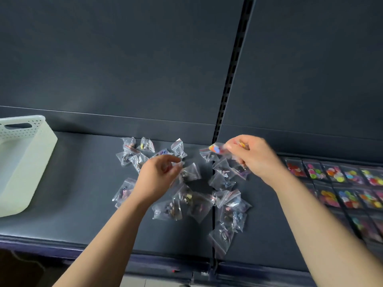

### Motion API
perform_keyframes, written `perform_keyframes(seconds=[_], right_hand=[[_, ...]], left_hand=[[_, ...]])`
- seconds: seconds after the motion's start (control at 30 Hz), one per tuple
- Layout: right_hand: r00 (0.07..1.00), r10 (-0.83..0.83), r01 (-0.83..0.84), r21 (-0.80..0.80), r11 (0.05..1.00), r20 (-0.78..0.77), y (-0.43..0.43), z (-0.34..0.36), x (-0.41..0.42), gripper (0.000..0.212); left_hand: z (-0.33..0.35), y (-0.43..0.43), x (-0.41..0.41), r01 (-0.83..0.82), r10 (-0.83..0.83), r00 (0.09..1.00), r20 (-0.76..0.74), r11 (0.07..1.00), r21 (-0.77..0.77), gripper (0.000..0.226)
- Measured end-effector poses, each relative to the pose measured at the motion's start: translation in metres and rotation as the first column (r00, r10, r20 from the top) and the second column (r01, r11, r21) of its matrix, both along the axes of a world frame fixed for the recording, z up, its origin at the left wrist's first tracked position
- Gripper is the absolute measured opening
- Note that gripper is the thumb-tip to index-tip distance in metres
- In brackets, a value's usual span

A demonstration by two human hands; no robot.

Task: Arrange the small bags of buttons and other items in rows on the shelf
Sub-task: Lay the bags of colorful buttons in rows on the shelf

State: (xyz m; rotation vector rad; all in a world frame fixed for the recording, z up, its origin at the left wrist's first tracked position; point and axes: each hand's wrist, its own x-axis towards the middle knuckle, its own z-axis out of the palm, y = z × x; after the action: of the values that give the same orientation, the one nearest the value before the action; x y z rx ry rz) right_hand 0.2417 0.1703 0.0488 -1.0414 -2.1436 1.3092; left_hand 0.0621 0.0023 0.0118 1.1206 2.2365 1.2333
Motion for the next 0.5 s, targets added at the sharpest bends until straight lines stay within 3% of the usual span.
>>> perform_keyframes(seconds=[0.1, 0.2, 0.27, 0.33, 0.4, 0.5], right_hand=[[0.998, 0.007, -0.012, -0.091, 0.996, -0.058, -0.01, 0.008, 0.034, 0.012], [1.0, 0.004, -0.007, -0.133, 0.991, -0.028, -0.02, 0.006, 0.07, 0.012], [1.0, 0.02, -0.024, -0.163, 0.986, -0.024, -0.026, 0.006, 0.094, 0.01], [0.999, 0.036, -0.041, -0.176, 0.984, -0.034, -0.028, 0.005, 0.117, 0.009], [0.999, -0.013, 0.006, -0.186, 0.982, -0.041, -0.027, 0.006, 0.144, 0.011], [0.992, -0.112, 0.095, -0.219, 0.971, -0.066, -0.021, 0.005, 0.19, 0.014]], left_hand=[[0.016, 0.009, 0.035, 0.075, -0.099, 0.967, 0.233, 0.991, 0.109, 0.001], [0.033, 0.018, 0.081, 0.177, -0.24, 0.85, 0.469, 0.969, 0.174, 0.028], [0.034, 0.027, 0.11, 0.261, -0.314, 0.795, 0.519, 0.949, 0.174, 0.038], [0.03, 0.035, 0.136, 0.308, -0.355, 0.766, 0.536, 0.934, 0.18, 0.028], [0.024, 0.042, 0.162, 0.298, -0.339, 0.78, 0.526, 0.94, 0.165, 0.016], [0.021, 0.05, 0.204, 0.219, -0.27, 0.787, 0.555, 0.963, 0.159, 0.016]])
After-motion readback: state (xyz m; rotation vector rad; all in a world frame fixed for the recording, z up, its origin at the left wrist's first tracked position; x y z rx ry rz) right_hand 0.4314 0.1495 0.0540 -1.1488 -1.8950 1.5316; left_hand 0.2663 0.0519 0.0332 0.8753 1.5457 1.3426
